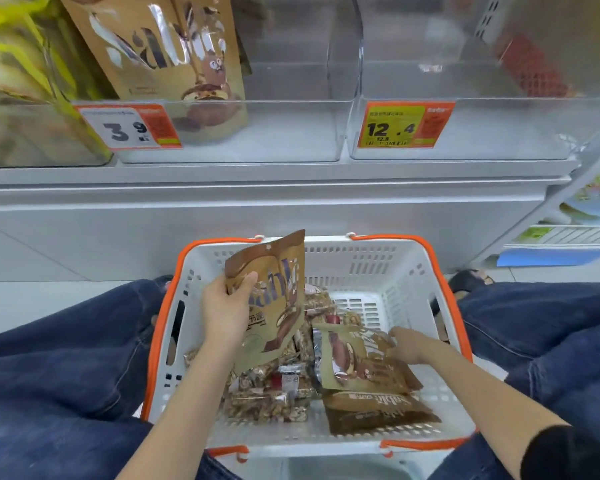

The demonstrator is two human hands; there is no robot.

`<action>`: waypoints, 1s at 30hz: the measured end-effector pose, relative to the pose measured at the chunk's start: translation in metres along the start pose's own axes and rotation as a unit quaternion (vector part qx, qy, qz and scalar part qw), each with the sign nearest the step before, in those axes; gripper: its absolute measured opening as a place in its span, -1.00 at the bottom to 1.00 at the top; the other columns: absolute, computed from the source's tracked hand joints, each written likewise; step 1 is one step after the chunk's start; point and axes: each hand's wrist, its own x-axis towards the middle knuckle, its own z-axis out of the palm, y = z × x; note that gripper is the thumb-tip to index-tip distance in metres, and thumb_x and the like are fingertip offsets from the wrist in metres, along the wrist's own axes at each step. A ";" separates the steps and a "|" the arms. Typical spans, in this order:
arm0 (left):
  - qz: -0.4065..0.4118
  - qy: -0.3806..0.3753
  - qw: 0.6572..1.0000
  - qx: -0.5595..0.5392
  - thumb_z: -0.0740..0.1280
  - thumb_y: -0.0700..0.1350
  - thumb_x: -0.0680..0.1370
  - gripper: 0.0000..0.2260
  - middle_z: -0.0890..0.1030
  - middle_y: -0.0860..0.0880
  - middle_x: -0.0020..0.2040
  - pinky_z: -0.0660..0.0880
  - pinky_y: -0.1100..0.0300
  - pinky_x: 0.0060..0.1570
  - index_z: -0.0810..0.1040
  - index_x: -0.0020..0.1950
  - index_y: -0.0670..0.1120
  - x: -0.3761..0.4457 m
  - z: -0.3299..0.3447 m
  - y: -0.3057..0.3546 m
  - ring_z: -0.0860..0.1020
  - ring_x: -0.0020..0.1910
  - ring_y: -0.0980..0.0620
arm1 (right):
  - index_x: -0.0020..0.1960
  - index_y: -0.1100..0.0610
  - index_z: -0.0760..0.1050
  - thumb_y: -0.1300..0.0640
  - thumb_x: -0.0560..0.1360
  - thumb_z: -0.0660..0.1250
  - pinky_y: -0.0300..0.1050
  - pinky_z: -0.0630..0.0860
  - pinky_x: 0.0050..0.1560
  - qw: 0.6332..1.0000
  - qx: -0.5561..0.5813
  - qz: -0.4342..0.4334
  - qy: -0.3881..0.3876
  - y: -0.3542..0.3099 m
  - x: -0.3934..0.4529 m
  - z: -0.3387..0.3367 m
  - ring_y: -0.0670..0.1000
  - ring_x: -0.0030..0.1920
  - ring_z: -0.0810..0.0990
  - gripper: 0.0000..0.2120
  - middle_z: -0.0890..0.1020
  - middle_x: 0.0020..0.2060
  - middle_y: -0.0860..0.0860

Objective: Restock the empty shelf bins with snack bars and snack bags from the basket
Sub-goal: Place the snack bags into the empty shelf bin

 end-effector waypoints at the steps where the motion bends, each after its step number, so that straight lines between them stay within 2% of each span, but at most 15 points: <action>1: -0.003 -0.010 1.000 0.003 0.31 -0.07 0.57 -0.90 0.63 -0.03 -0.18 0.41 0.16 -0.19 0.56 -0.01 -0.07 0.001 0.001 -0.003 0.53 -0.24 0.09 | 0.47 0.22 0.16 0.07 0.60 0.19 -0.11 0.33 0.29 1.000 0.023 -0.007 0.010 0.001 0.008 0.002 0.14 0.37 0.37 -0.50 0.34 0.42 0.16; 3: -0.011 -0.022 1.000 0.012 0.32 -0.06 0.56 -0.85 0.65 -0.13 -0.19 0.46 0.14 -0.24 0.60 -0.02 -0.12 0.002 0.002 -0.006 0.57 -0.25 -0.01 | 0.49 0.20 0.13 0.08 0.59 0.23 -0.12 0.33 0.29 0.997 0.074 -0.026 0.028 0.003 0.023 0.004 0.13 0.37 0.37 -0.46 0.32 0.44 0.14; 6: -0.014 -0.025 0.999 0.026 0.31 -0.08 0.57 -0.90 0.62 0.05 -0.18 0.41 0.28 -0.25 0.57 0.00 -0.08 0.005 0.006 -0.011 0.55 -0.19 0.15 | 0.51 0.16 0.08 0.11 0.50 0.39 -0.16 0.33 0.23 0.988 0.140 -0.060 0.006 0.009 0.041 0.005 0.11 0.38 0.35 -0.29 0.29 0.45 0.10; 8: -0.025 -0.027 0.999 0.028 0.32 -0.10 0.56 -0.95 0.59 0.11 -0.17 0.39 0.27 -0.18 0.55 0.00 -0.03 0.008 0.010 -0.014 0.51 -0.19 0.21 | 0.52 0.12 0.05 0.12 0.43 0.47 -0.13 0.32 0.28 0.983 0.161 -0.087 -0.030 0.009 0.053 0.004 0.10 0.41 0.31 -0.18 0.25 0.47 0.06; 10: -0.043 -0.031 0.998 0.039 0.33 -0.09 0.55 -0.90 0.62 0.01 -0.19 0.39 0.27 -0.22 0.58 -0.08 -0.10 0.013 0.014 -0.019 0.53 -0.21 0.14 | 0.52 0.07 0.07 0.15 0.41 0.49 -0.08 0.33 0.33 0.975 0.177 -0.121 -0.062 0.008 0.067 0.002 0.09 0.41 0.30 -0.17 0.24 0.46 0.01; 13: -0.059 -0.041 0.996 0.053 0.35 -0.10 0.54 -0.86 0.63 0.00 -0.24 0.40 0.32 -0.28 0.57 -0.22 -0.04 0.021 0.019 -0.026 0.53 -0.26 0.14 | 0.46 0.08 0.19 0.11 0.49 0.40 -0.08 0.29 0.33 0.973 0.145 -0.157 -0.084 0.002 0.088 -0.009 0.00 0.34 0.32 -0.37 0.32 0.32 -0.09; 15: -0.061 -0.047 0.995 0.064 0.36 -0.11 0.53 -0.85 0.61 0.06 -0.27 0.40 0.34 -0.27 0.55 -0.24 0.03 0.024 0.022 -0.028 0.51 -0.29 0.16 | 0.26 0.14 0.34 0.10 0.54 0.33 -0.07 0.34 0.17 0.976 0.100 -0.173 -0.086 0.000 0.102 -0.015 0.00 0.15 0.40 -0.66 0.43 0.11 -0.10; 16: -0.061 -0.051 0.995 0.068 0.36 -0.10 0.53 -0.87 0.61 0.06 -0.27 0.40 0.36 -0.28 0.56 -0.23 0.04 0.026 0.024 -0.028 0.51 -0.29 0.17 | 0.12 0.15 0.35 0.11 0.55 0.31 -0.10 0.32 0.07 0.978 0.071 -0.173 -0.087 0.000 0.109 -0.016 0.02 0.05 0.41 -0.78 0.44 -0.01 -0.10; 17: -0.061 -0.056 0.994 0.073 0.36 -0.10 0.53 -0.88 0.62 0.06 -0.26 0.40 0.39 -0.29 0.57 -0.21 0.03 0.028 0.025 -0.029 0.52 -0.29 0.16 | 0.06 0.15 0.32 0.12 0.56 0.30 -0.14 0.27 0.00 0.982 0.045 -0.158 -0.095 -0.002 0.110 -0.018 0.02 -0.01 0.39 -0.82 0.43 -0.08 -0.07; 19: -0.063 -0.061 0.993 0.084 0.36 -0.09 0.53 -0.89 0.62 0.04 -0.26 0.40 0.38 -0.29 0.57 -0.19 0.03 0.031 0.027 -0.030 0.53 -0.29 0.16 | 0.10 0.17 0.31 0.11 0.55 0.31 -0.17 0.26 -0.04 0.984 0.006 -0.138 -0.111 -0.004 0.112 -0.017 0.04 0.00 0.40 -0.77 0.46 0.02 0.04; 21: -0.058 -0.061 0.993 0.080 0.35 -0.09 0.54 -0.87 0.61 0.08 -0.25 0.43 0.30 -0.22 0.55 -0.21 0.07 0.033 0.028 -0.031 0.54 -0.25 0.18 | 0.19 0.19 0.33 0.10 0.53 0.34 -0.15 0.30 0.00 0.984 -0.029 -0.134 -0.116 -0.005 0.114 -0.017 0.10 0.13 0.44 -0.68 0.46 0.16 0.10; 22: -0.055 -0.059 0.994 0.080 0.33 -0.08 0.56 -0.85 0.61 0.12 -0.24 0.43 0.27 -0.19 0.54 -0.20 0.09 0.034 0.029 -0.030 0.54 -0.22 0.19 | 0.16 0.16 0.36 0.12 0.53 0.34 -0.15 0.31 0.00 0.983 -0.046 -0.133 -0.115 -0.004 0.114 -0.017 0.11 0.14 0.45 -0.72 0.47 0.15 0.09; 25: -0.039 -0.053 0.993 0.096 0.23 -0.07 0.61 -0.79 0.58 0.16 -0.26 0.43 0.21 -0.16 0.50 -0.20 0.14 0.037 0.034 -0.031 0.52 -0.24 0.19 | -0.10 0.15 0.48 0.20 0.49 0.34 -0.10 0.45 -0.09 0.993 -0.018 -0.095 -0.067 -0.004 0.109 -0.023 0.07 -0.05 0.55 -0.96 0.60 -0.01 0.07; 28: -0.003 -0.053 0.993 0.107 0.18 -0.10 0.63 -0.75 0.52 0.04 -0.32 0.38 0.24 -0.23 0.46 -0.23 0.05 0.037 0.039 -0.030 0.45 -0.32 0.15 | -0.12 0.26 0.56 0.24 0.50 0.30 -0.08 0.46 -0.10 0.995 -0.009 -0.101 -0.008 -0.010 0.092 -0.037 0.08 -0.09 0.58 -0.90 0.61 -0.11 0.15; 30: 0.018 -0.049 0.991 0.120 0.17 -0.10 0.64 -0.75 0.49 -0.05 -0.34 0.33 0.21 -0.31 0.45 -0.22 -0.08 0.035 0.041 -0.026 0.42 -0.37 0.11 | -0.20 0.20 0.53 0.22 0.50 0.33 -0.23 0.39 -0.25 0.994 0.015 -0.113 -0.004 -0.015 0.069 -0.051 -0.05 -0.26 0.48 -0.89 0.55 -0.24 0.06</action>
